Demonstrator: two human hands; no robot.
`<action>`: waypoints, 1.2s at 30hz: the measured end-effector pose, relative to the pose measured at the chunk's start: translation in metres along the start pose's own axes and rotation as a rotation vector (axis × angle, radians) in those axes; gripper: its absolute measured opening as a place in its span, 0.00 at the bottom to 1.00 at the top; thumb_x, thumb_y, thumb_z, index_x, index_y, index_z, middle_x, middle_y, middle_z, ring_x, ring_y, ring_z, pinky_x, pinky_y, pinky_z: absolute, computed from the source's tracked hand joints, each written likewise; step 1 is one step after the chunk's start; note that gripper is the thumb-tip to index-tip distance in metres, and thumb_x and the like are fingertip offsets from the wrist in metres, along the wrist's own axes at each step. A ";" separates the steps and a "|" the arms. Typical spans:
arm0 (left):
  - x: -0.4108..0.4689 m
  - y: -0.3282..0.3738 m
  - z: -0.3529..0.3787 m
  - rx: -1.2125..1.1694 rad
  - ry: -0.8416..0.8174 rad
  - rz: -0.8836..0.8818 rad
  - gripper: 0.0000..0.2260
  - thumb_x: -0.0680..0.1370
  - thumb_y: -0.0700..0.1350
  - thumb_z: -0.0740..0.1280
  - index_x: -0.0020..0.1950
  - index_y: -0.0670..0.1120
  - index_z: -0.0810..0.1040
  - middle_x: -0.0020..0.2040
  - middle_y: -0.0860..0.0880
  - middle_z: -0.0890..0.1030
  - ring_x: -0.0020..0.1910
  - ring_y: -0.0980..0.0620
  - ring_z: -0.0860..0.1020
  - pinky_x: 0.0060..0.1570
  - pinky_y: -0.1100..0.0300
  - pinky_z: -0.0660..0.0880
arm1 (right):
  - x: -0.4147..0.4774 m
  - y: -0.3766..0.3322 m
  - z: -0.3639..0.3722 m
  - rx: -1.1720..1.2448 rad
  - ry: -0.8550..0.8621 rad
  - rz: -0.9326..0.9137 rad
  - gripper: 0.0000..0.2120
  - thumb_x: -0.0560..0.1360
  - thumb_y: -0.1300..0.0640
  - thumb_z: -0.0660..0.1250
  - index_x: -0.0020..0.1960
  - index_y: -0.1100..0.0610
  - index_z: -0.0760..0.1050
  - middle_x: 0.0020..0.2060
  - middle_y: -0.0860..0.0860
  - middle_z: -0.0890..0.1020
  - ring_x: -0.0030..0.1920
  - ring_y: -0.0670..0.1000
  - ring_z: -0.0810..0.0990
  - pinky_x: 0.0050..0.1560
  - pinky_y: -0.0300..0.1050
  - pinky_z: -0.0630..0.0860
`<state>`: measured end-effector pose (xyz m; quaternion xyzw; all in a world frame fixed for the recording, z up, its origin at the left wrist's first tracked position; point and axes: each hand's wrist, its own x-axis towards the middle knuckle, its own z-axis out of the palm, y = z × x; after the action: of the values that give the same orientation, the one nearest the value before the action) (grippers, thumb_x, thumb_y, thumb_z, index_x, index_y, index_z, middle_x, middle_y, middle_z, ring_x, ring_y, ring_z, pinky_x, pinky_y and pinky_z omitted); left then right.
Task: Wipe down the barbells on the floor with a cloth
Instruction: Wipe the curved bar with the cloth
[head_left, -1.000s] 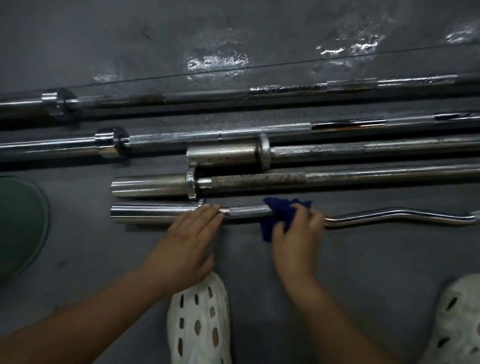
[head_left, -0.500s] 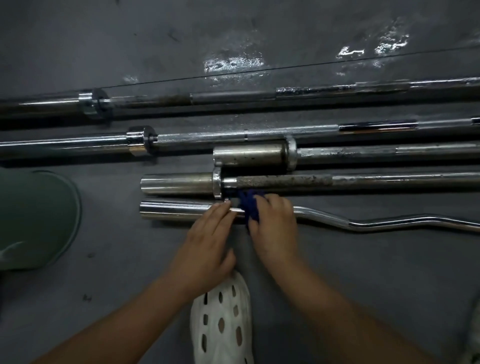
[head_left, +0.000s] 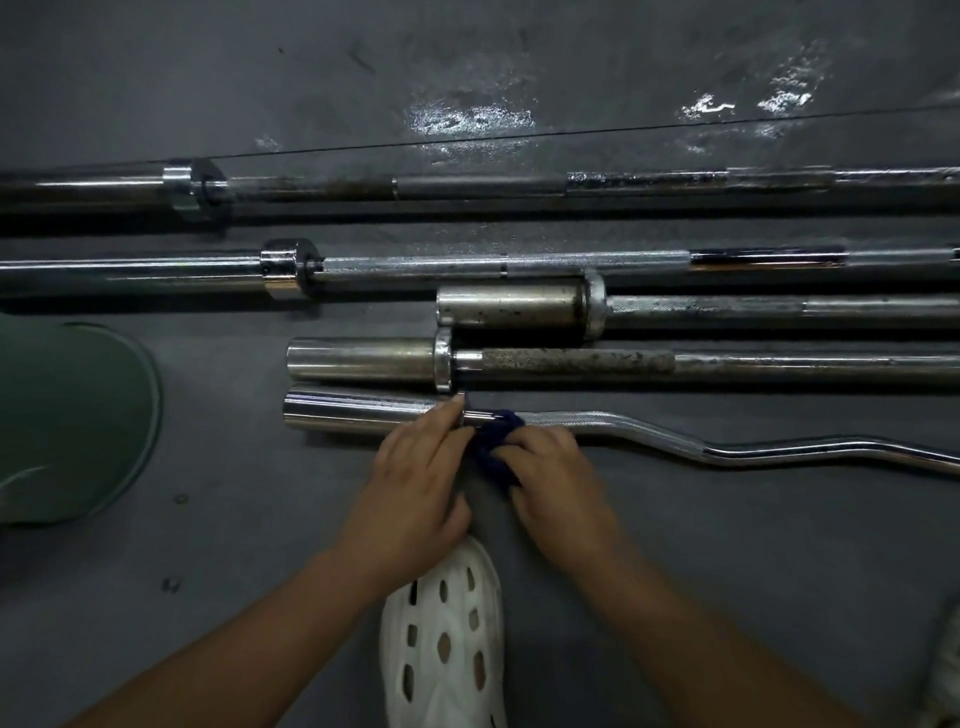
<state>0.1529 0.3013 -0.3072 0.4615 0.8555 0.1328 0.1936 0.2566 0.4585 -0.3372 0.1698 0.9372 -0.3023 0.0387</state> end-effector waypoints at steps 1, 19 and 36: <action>0.000 -0.001 0.000 0.002 -0.002 0.005 0.30 0.69 0.44 0.69 0.72 0.44 0.69 0.78 0.44 0.62 0.73 0.45 0.65 0.72 0.46 0.63 | -0.005 -0.007 0.004 0.037 0.059 0.088 0.20 0.69 0.63 0.69 0.60 0.54 0.79 0.58 0.49 0.78 0.55 0.53 0.73 0.55 0.48 0.76; 0.002 0.010 0.004 0.100 -0.035 -0.048 0.32 0.68 0.47 0.66 0.73 0.42 0.69 0.78 0.41 0.60 0.75 0.41 0.62 0.72 0.43 0.61 | 0.012 0.003 -0.011 -0.125 0.100 -0.020 0.24 0.65 0.63 0.69 0.61 0.57 0.77 0.60 0.56 0.76 0.55 0.59 0.75 0.57 0.52 0.76; 0.017 0.022 0.005 0.194 -0.059 -0.022 0.31 0.68 0.48 0.66 0.71 0.43 0.72 0.77 0.41 0.64 0.76 0.40 0.62 0.73 0.41 0.58 | -0.008 0.025 -0.017 -0.182 0.239 0.233 0.22 0.66 0.59 0.58 0.57 0.56 0.79 0.56 0.53 0.80 0.50 0.56 0.72 0.54 0.49 0.72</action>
<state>0.1627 0.3277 -0.3059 0.4725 0.8632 0.0335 0.1746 0.2734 0.4852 -0.3358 0.3079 0.9325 -0.1875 -0.0231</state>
